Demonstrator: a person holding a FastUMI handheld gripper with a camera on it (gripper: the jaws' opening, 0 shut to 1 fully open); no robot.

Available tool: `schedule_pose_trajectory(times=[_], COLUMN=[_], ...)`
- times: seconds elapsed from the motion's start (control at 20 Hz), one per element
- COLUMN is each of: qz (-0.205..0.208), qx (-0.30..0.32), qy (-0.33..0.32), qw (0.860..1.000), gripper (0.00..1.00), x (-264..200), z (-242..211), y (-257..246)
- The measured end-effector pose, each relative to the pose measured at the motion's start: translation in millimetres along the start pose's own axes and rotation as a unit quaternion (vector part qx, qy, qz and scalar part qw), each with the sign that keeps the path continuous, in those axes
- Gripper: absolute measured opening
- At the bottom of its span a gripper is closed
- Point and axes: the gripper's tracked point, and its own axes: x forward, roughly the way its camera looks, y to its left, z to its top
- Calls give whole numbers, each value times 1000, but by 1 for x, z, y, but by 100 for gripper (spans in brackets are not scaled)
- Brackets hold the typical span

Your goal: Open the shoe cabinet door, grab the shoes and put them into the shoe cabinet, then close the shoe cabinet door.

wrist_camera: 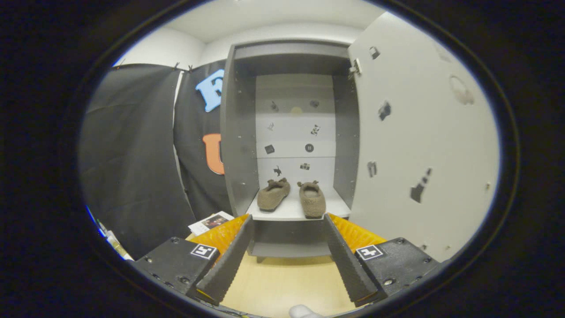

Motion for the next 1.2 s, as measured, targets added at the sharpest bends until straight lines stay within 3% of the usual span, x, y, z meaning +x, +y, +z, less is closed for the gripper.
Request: schedule_pose_trajectory(times=[0.35,0.65,0.8,0.9,1.2], qz=[-11,-63,-108,-114,-61], qx=[-11,12,15,17,17], qy=[-17,-23,-29,-32,-29], qw=[1000,998,994,993,998], gripper=[100,100,100,100,100], x=[-115,-180,-193,-192,-146], z=[1,0,1,5,11], y=[-50,-152,-221,-255,-300])
